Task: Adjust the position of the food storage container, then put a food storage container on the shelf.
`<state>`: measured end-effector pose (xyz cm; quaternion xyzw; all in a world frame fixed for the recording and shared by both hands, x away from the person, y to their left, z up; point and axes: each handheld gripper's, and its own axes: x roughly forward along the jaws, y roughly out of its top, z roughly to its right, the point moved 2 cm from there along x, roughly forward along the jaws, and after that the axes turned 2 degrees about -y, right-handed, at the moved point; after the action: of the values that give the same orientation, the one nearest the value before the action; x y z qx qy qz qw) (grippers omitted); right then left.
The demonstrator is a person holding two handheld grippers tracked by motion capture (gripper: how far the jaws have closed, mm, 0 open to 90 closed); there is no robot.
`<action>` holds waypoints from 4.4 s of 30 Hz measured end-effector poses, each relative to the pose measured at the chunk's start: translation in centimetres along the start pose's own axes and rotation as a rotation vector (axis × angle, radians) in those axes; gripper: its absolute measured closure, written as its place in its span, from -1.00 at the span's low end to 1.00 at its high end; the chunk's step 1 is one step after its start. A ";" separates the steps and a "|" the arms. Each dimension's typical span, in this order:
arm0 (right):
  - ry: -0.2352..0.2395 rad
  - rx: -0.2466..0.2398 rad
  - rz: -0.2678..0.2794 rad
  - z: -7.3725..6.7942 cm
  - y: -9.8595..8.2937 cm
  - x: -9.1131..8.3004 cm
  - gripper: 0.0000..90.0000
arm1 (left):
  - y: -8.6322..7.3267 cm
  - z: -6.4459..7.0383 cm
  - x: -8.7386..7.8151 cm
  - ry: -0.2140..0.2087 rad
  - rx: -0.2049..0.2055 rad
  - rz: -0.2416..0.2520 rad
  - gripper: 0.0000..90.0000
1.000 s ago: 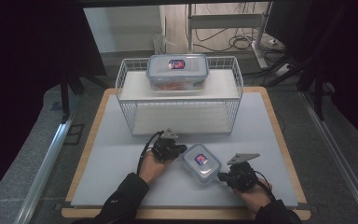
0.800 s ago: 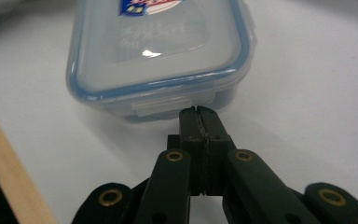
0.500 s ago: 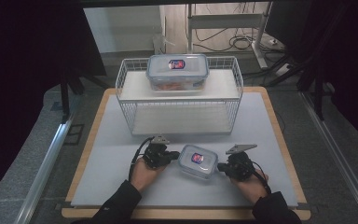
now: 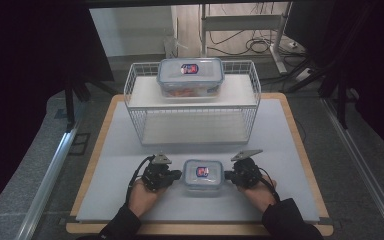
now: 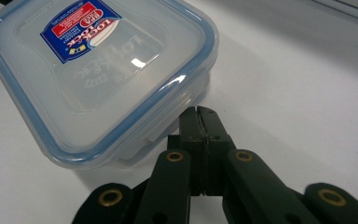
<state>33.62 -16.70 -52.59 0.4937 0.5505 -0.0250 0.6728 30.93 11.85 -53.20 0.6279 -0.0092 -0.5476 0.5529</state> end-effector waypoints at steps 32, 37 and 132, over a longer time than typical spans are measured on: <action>-0.005 -0.033 0.112 2.1 -1.8 -3.9 -0.78 | -4.4 -0.4 -4.5 0.146 0.088 0.061 -0.96; 0.003 -0.025 0.105 2.1 -1.8 -3.8 -0.82 | -4.3 -0.4 -4.5 0.131 0.079 0.075 -0.99; 0.454 0.307 0.198 0.8 -0.1 -3.3 0.31 | 0.8 -1.0 -1.6 -0.458 -0.222 0.203 0.29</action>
<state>32.81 -18.95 -50.25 0.6338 0.6260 0.0689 0.4491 31.48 13.21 -51.72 0.4193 -0.1367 -0.6148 0.6538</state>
